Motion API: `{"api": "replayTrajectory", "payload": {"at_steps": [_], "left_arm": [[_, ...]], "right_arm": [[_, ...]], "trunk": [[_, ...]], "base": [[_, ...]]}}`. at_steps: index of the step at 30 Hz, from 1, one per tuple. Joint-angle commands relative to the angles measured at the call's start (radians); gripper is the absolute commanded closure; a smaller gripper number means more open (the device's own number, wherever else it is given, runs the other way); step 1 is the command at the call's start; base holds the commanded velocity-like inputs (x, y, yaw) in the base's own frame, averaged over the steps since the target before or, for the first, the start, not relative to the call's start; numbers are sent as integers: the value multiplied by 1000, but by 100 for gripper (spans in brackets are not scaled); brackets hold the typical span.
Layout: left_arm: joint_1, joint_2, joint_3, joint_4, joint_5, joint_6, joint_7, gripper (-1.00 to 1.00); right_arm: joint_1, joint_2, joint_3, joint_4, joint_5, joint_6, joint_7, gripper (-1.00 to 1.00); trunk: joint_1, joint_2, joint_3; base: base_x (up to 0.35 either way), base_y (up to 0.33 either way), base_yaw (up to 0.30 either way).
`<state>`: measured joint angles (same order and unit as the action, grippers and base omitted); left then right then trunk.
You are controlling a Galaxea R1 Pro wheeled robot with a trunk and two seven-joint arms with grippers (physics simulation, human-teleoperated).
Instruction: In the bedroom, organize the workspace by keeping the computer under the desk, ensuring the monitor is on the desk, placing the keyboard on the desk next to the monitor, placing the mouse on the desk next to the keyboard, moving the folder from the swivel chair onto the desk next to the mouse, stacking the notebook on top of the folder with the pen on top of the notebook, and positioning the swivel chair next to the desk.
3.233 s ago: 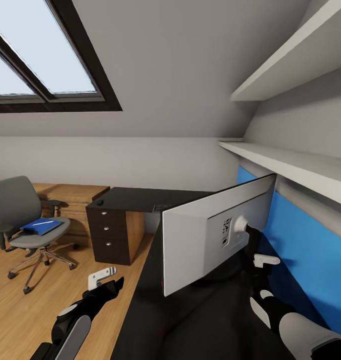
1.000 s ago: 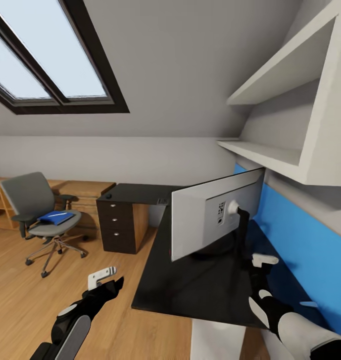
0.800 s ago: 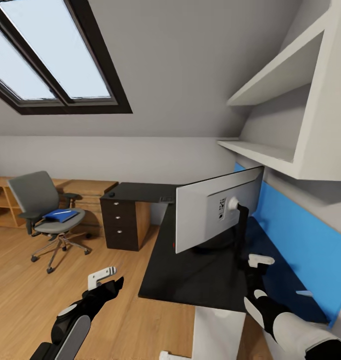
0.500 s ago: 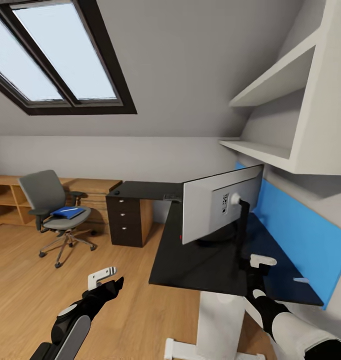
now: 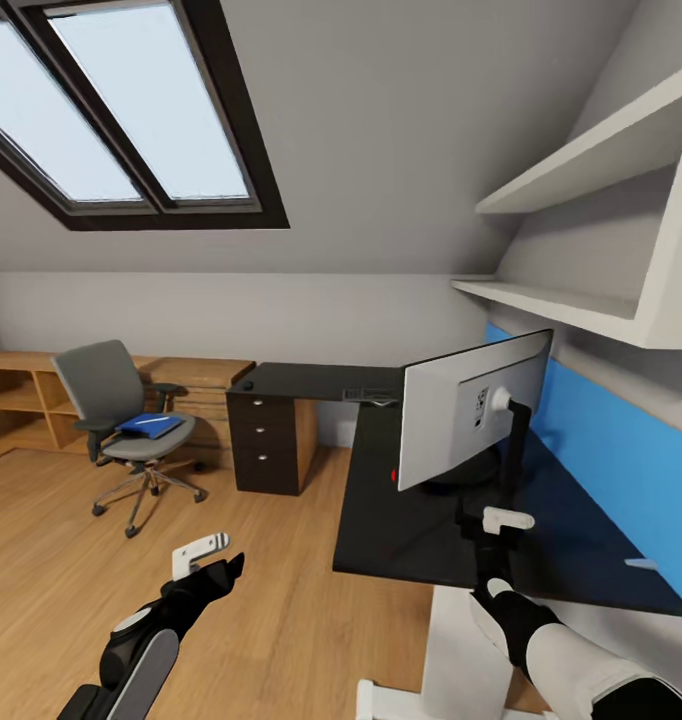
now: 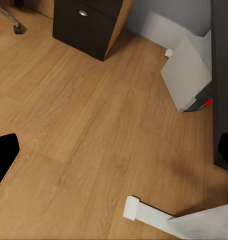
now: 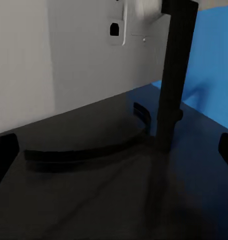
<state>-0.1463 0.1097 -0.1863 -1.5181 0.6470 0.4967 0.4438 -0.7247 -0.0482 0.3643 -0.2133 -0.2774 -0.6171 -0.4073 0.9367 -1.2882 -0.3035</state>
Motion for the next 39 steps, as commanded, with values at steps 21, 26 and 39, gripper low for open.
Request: {"api": "replayTrajectory", "payload": {"at_steps": [21,26,39], "left_arm": [[-1,0,40,-2,10,1,10,-100],[-1,-1,40,-2,10,2,10,-100],[-1,-5,37,-2,9,2,13,-100]], "right_arm": [[0,7,7,-68,-11,69,-145,-100],[1,16,7,-71,-9,70,-149,-100],[6,36,5,-68,-3,68,-204,-100]], "trunk": [[-77,139,61],[-96,174,77],[-146,265,118]], "base": [[4,5,0],[0,0,0],[-126,14,0]]}}
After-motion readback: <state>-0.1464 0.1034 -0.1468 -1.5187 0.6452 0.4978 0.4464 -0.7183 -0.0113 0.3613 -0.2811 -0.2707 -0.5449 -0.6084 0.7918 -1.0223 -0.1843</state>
